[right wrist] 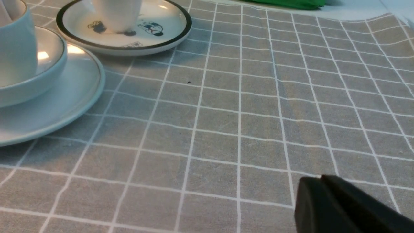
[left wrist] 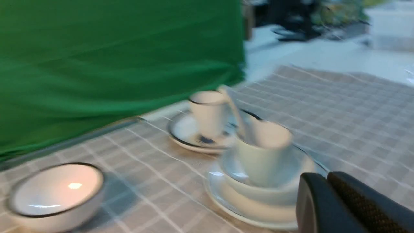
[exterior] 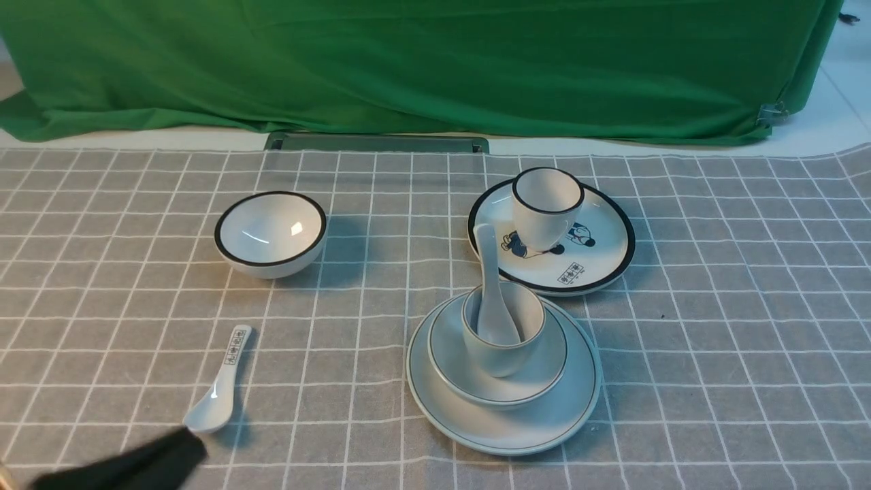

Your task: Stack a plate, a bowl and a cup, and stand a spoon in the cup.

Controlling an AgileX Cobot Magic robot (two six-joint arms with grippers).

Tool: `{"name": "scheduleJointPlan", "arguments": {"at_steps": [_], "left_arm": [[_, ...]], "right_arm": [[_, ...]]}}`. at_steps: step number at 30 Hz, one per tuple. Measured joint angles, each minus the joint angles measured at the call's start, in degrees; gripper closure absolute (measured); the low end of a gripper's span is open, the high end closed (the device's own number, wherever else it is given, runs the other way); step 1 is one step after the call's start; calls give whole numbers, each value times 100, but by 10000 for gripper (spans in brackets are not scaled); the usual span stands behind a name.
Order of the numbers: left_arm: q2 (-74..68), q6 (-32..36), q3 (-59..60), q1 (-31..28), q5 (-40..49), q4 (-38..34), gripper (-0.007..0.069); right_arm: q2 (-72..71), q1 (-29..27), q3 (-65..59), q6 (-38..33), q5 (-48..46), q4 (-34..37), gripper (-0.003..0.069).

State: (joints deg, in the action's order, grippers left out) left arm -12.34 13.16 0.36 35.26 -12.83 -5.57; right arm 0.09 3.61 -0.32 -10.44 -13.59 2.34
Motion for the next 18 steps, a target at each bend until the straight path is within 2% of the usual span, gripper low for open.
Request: {"name": "scheduleJointPlan", "arguments": {"at_steps": [3,5,8,9,12,14,18], "left_arm": [[261,-145,0,-700,53,-83,608],[688,-280,0,-1755,393,-124,608],[1009,-343,0,-2399,756,-148,608],[1168,-383,0,-2793,1060,-161,608],[1226,-422,0,-3240,1855,-184,608],[1226,-437,0,-3336,2392,-226,608],[1226,-441,6,-3363,2629,-273,608]], "right_arm": [[0,0,0,0,0,0,585],[0,0,0,0,0,0,575],[0,0,0,0,0,0,573],[0,0,0,0,-4,0,572],[0,0,0,0,-6,0,566],[-2,0,0,0,-9,-7,559],[-2,0,0,0,-9,-7,546]]}}
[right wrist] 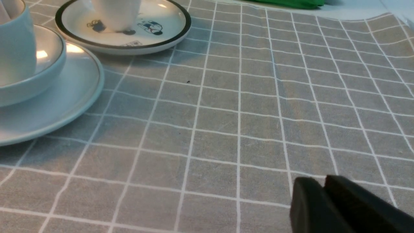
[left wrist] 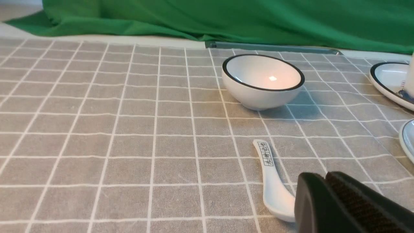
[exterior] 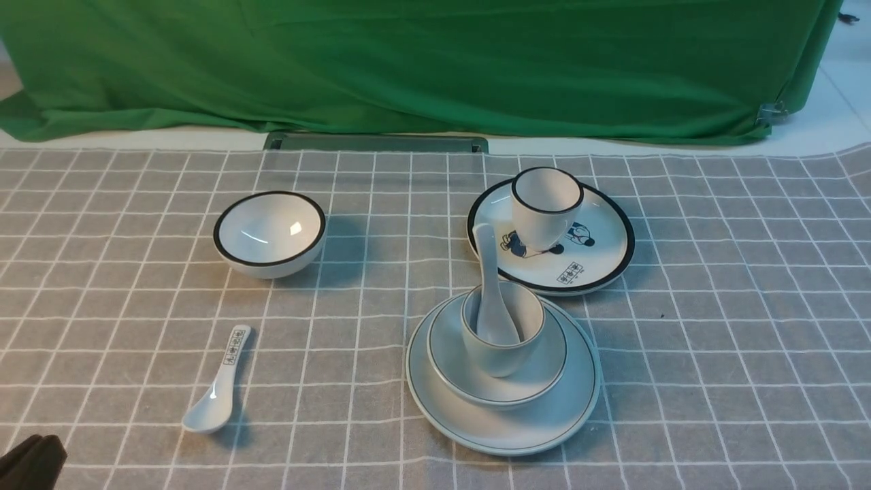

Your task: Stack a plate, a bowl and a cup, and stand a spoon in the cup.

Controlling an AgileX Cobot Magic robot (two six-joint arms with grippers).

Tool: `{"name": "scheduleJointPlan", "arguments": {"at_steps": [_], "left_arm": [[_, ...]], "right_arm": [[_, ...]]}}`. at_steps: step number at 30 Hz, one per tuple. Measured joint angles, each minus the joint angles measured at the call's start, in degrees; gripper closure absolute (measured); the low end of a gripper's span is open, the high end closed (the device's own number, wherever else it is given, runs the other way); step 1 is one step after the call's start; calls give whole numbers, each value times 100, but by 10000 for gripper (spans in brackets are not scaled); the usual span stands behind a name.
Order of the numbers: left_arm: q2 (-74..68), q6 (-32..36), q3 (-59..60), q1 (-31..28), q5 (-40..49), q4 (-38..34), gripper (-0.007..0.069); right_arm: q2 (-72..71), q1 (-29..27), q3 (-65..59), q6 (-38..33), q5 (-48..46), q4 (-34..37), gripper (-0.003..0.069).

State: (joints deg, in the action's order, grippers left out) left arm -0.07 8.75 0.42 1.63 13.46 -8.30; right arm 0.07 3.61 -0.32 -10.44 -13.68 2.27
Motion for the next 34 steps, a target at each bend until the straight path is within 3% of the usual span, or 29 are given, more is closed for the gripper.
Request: {"name": "scheduleJointPlan", "arguments": {"at_steps": [34], "left_arm": [[0,0,0,0,-26,-18,608]], "right_arm": [[-7,0,0,0,0,-4,471]]}}
